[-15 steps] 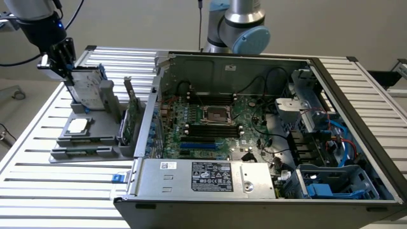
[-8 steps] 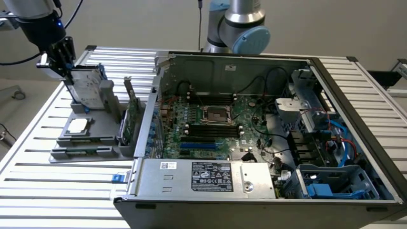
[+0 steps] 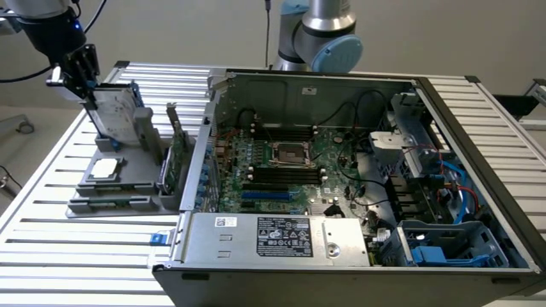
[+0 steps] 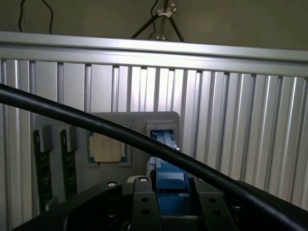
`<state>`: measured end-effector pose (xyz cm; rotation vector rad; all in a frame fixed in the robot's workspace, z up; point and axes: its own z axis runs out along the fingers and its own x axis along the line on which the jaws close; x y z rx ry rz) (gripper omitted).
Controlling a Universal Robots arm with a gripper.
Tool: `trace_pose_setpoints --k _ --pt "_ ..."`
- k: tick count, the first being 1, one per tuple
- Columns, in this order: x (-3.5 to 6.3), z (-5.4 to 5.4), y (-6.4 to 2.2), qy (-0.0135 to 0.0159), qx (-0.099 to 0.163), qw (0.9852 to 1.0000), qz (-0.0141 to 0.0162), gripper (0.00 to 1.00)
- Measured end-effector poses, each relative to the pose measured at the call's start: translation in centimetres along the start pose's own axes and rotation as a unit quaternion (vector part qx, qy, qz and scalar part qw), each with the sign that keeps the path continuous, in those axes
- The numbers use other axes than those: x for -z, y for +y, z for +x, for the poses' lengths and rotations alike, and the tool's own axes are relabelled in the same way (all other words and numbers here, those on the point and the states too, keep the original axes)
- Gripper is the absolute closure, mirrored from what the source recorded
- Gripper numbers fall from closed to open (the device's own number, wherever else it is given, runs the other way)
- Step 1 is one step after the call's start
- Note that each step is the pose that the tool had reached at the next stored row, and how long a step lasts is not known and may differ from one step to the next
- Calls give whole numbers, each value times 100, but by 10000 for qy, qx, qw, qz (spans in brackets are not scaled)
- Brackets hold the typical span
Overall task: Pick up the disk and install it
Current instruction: 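Pick up the disk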
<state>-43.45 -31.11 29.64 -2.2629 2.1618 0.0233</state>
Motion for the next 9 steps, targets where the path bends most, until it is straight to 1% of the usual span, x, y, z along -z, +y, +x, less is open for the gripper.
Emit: trace_pose_setpoints --k 4,9 --pt "81 -1 0 -6 0 10000 1 67" --pt "218 -4 -2 -13 0 10000 0 67"
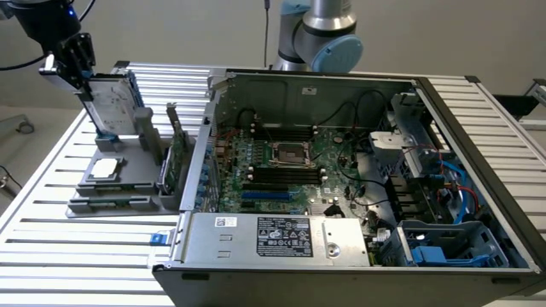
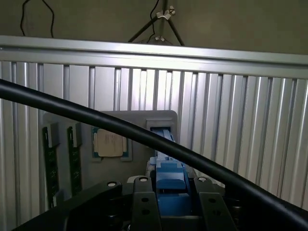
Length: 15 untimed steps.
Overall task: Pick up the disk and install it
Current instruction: 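Pick up the disk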
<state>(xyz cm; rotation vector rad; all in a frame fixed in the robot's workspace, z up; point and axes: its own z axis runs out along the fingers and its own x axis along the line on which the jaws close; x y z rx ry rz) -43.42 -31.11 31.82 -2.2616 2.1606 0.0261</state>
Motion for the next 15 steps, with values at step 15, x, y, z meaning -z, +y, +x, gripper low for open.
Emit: trace_pose_setpoints --k 15 --pt "598 -5 -160 -10 -2 10000 -92 67"
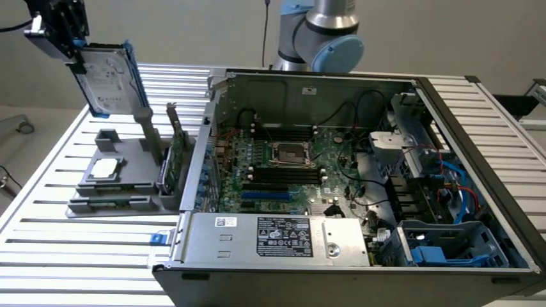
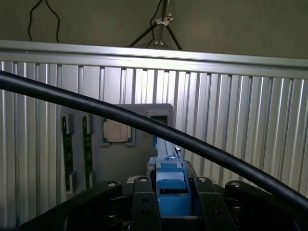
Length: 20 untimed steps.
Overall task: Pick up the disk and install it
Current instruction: 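Pick up the disk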
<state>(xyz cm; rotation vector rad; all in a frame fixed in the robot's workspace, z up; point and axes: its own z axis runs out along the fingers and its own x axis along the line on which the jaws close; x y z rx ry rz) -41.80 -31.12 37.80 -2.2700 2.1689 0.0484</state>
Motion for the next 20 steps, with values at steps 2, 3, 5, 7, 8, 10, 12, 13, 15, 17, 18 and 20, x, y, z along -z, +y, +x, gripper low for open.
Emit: trace_pose_setpoints --k 2,3,5,7,8,10,12,13,15,17,18,20 --pt "83 0 -35 -2 0 10000 -17 67" --pt "124 0 -54 -2 -1 10000 -28 67" --pt "208 0 -103 -3 -1 10000 -50 67" --pt "289 0 -159 -5 -2 10000 -74 67" --pt "328 1 -192 -7 -2 10000 -86 67" --pt "402 3 -267 -13 -2 9999 -112 67" --pt "473 7 -350 -23 -3 9999 -143 67" --pt "507 10 -392 -30 -3 9999 -156 67" --pt "570 15 -470 -48 -4 9998 -179 67" --pt "621 21 -548 -62 -3 9998 -200 67" --pt "646 25 -587 -70 -3 9998 -208 67" --pt "693 33 -663 -86 -2 9997 -216 67"
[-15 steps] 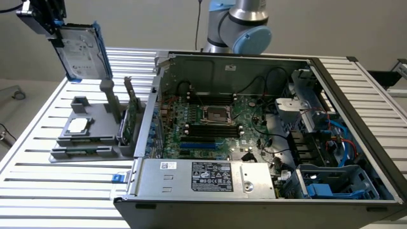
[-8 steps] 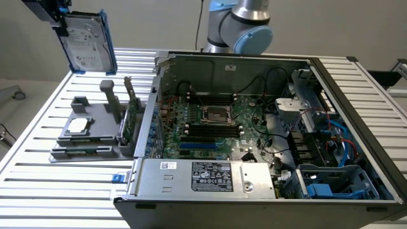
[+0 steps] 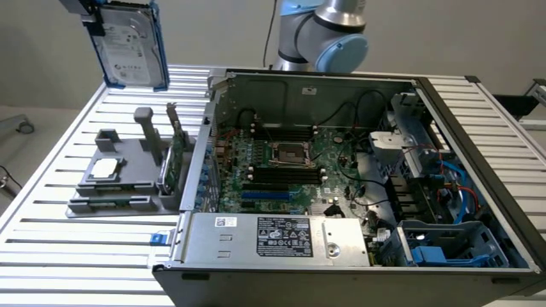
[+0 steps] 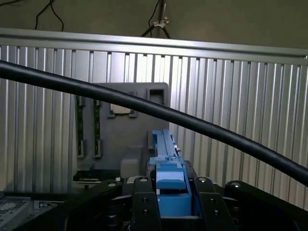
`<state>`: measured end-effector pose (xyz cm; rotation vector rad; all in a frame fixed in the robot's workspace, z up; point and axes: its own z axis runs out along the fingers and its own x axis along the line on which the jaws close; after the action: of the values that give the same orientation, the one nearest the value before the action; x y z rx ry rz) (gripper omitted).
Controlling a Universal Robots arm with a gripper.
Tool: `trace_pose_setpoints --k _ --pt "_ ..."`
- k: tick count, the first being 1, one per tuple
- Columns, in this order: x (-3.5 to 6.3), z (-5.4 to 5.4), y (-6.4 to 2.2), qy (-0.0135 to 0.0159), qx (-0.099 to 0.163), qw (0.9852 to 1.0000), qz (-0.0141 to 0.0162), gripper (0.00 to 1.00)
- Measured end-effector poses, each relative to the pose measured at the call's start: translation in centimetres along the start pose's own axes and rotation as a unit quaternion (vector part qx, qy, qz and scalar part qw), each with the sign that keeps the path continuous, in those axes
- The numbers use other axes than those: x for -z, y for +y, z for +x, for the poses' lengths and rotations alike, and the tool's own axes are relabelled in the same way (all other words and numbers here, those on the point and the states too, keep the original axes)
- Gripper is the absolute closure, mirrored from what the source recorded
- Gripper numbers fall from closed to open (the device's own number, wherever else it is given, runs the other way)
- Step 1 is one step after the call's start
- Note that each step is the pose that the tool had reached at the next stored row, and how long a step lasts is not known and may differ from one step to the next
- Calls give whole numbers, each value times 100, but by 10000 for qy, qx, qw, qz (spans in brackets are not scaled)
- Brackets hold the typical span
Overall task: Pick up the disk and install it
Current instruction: 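Pick up the disk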
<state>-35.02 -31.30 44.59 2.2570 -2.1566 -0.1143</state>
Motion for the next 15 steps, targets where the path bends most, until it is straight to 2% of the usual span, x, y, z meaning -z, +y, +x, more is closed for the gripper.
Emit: trace_pose_setpoints --k 5,11,15 --pt "126 41 -188 -51 3 10000 -6 67" --pt "224 108 -399 -152 9 9999 -2 67" --pt "301 169 -574 -196 12 9998 0 67"
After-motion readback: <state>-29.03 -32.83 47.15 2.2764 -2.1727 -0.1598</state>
